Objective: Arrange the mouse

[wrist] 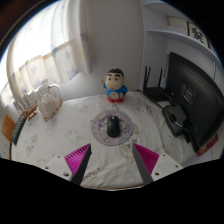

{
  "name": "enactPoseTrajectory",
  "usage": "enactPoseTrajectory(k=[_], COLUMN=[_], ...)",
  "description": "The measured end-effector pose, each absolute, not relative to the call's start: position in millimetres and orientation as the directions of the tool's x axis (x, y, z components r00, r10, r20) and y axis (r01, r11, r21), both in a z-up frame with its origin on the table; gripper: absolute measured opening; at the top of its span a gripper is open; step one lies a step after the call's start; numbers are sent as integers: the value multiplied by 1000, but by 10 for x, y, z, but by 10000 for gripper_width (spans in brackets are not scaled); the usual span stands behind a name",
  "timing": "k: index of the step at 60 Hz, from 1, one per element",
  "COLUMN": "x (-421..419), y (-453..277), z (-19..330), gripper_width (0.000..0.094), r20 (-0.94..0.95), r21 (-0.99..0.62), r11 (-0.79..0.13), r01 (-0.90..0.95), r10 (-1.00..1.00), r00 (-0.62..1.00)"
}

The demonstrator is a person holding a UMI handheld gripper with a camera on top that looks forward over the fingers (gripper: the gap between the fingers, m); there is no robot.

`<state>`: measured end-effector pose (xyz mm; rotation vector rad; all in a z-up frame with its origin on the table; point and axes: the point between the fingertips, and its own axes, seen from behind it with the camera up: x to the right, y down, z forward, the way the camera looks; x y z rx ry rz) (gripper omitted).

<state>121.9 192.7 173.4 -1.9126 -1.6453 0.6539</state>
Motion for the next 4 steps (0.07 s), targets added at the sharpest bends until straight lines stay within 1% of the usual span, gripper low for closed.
enactPoseTrajectory(k=[4], x=[1261], y=[1884], z=[1668], gripper_width=[853], r20=[-32], r21=[-654], r11=[-123], r01=[747], r10=[990], r00=[135])
